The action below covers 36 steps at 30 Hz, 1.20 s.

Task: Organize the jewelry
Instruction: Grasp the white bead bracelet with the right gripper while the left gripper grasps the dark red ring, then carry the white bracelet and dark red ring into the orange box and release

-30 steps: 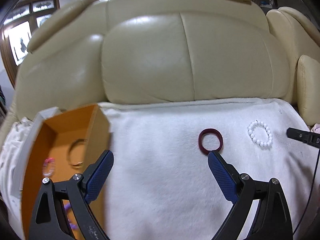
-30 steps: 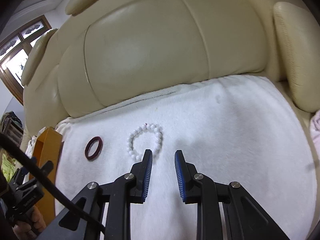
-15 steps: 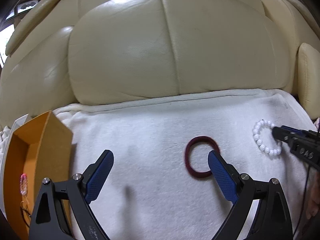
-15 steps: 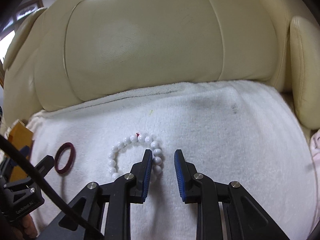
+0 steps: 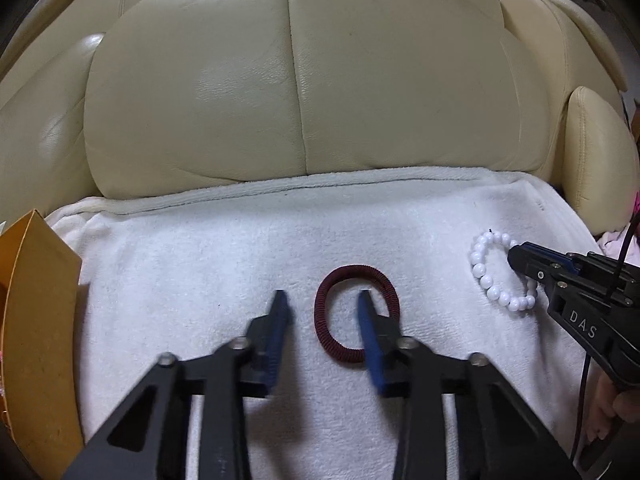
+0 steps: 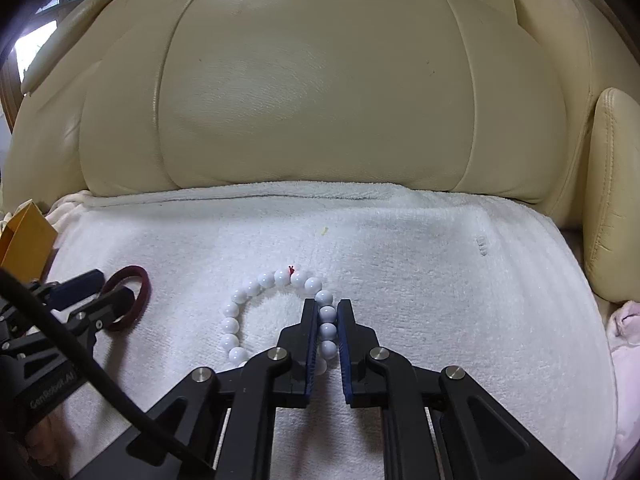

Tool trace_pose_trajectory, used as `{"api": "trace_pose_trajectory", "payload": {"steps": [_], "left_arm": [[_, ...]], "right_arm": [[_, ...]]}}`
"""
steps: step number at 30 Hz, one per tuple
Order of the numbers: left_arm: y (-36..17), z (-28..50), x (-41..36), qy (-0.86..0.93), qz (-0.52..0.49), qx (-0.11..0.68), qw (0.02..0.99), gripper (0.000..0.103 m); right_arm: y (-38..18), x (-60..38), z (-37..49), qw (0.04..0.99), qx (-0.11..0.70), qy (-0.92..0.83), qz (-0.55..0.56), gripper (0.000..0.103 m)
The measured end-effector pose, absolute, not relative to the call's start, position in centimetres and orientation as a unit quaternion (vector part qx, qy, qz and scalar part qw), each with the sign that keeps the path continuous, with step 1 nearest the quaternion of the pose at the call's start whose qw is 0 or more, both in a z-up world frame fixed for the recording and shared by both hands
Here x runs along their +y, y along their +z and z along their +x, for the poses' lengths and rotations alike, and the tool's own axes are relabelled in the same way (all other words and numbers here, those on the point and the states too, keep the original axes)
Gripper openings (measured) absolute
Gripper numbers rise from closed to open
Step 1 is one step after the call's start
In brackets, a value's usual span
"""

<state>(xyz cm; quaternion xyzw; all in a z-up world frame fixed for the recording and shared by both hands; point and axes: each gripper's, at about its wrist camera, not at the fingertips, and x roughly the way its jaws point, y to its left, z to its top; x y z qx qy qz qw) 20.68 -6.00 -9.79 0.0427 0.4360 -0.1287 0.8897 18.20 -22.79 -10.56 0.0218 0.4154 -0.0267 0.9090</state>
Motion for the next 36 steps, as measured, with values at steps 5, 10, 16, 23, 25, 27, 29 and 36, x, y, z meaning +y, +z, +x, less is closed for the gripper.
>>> {"api": "trace_pose_trajectory", "payload": {"steps": [5, 10, 16, 23, 25, 27, 29, 36], "left_arm": [[-9.9, 21.0, -5.6, -0.139, 0.033, 0.432, 0.890, 0.009], [-8.9, 20.2, -4.9, -0.146, 0.020, 0.424, 0.893, 0.005], [-7.1, 19.2, -4.6, -0.154, 0.021, 0.407, 0.900, 0.005], [-4.7, 17.2, -3.9, -0.152, 0.033, 0.383, 0.911, 0.005], [-4.2, 16.6, -4.1, -0.151, 0.029, 0.380, 0.912, 0.005], [-3.4, 15.6, -4.0, -0.149, 0.030, 0.373, 0.915, 0.005], [-2.7, 14.9, -3.9, -0.146, 0.033, 0.368, 0.918, 0.005], [0.7, 11.0, -2.2, -0.135, 0.030, 0.344, 0.929, 0.005]], "right_arm": [[-10.1, -23.5, 17.9, 0.910, 0.413, -0.016, 0.042, 0.011], [-9.7, -24.8, 17.9, 0.910, 0.407, 0.001, 0.072, 0.011], [-8.6, -26.1, 17.1, 0.914, 0.395, 0.012, 0.092, 0.011], [-6.7, -25.9, 15.7, 0.921, 0.378, 0.019, 0.096, 0.011], [-6.2, -25.7, 15.3, 0.922, 0.374, 0.021, 0.096, 0.011], [-5.6, -25.4, 14.7, 0.924, 0.370, 0.023, 0.092, 0.011], [-4.9, -25.0, 14.0, 0.926, 0.365, 0.027, 0.089, 0.011], [-2.9, -23.6, 11.2, 0.933, 0.349, 0.047, 0.077, 0.011]]}}
